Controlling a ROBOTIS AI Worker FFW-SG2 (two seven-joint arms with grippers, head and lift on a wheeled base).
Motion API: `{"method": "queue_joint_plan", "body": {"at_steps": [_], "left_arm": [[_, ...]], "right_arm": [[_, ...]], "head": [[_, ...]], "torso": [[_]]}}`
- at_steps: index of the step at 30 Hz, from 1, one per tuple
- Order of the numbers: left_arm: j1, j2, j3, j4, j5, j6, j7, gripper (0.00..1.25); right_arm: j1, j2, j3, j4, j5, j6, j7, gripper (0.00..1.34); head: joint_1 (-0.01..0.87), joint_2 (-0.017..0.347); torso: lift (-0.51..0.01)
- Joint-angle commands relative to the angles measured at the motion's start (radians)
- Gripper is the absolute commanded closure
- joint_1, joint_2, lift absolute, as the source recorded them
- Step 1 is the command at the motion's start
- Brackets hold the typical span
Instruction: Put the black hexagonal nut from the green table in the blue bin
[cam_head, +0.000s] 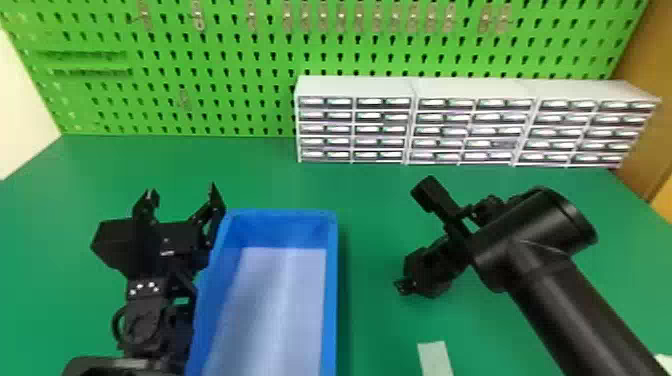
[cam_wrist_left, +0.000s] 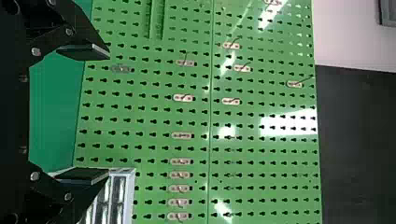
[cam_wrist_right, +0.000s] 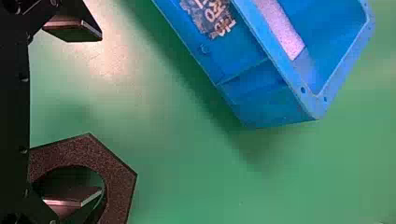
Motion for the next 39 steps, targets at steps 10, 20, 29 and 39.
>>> {"method": "queue_joint_plan", "body": {"at_steps": [10, 20, 29, 39], "left_arm": [[-0.014, 0.000, -0.005, 0.010, 0.002, -0.014, 0.000, 0.37], [-0.019, 0.000, -0.008, 0.016, 0.002, -0.021, 0.000, 0.37], [-0.025, 0.000, -0.012, 0.021, 0.003, -0.024, 0.000, 0.37], [-0.028, 0.000, -0.012, 0.024, 0.005, -0.027, 0.000, 0.37]], "right_arm": [[-0.018, -0.020, 0.021, 0.045, -0.012, -0.026, 0.000, 0.14], [-0.024, -0.018, 0.035, 0.101, -0.032, -0.055, -0.002, 0.14], [-0.037, -0.012, 0.036, 0.154, -0.032, -0.072, -0.015, 0.15], [-0.041, -0.010, 0.039, 0.185, -0.060, -0.078, -0.035, 0.61]], "head": [[0.657, 0.057], [0.657, 0.057], [0.657, 0.057], [0.657, 0.057]], "torso": [[-0.095], [-0.095], [-0.095], [-0.095]]}}
